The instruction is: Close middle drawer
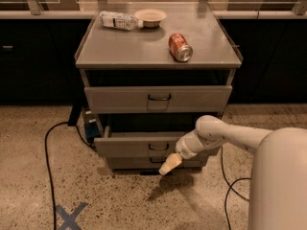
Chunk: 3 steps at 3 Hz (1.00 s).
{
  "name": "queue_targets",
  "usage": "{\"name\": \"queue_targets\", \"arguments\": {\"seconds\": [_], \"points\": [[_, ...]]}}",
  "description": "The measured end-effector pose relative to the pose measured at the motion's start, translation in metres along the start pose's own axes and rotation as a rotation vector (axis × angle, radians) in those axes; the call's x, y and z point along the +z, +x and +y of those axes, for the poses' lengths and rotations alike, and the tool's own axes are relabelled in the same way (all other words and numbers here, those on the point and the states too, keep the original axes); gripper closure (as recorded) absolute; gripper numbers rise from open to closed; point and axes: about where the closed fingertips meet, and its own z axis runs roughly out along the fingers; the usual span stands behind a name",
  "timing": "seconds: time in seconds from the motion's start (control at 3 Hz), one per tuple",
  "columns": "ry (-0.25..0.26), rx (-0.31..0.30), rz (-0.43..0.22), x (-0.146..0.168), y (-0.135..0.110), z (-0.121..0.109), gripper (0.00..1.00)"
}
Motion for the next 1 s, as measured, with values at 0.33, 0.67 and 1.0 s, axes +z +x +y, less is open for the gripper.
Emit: {"name": "queue_targets", "arguments": {"seconds": [0.33,0.67,1.0], "points": [[0.0,0.0,0.0,0.0,0.0,0.0,0.0],[0.007,0.012,-0.005,0.008,0.0,-0.014,0.0],[0.019,0.025,-0.02,0.011,0.0,-0.026,0.0]]}}
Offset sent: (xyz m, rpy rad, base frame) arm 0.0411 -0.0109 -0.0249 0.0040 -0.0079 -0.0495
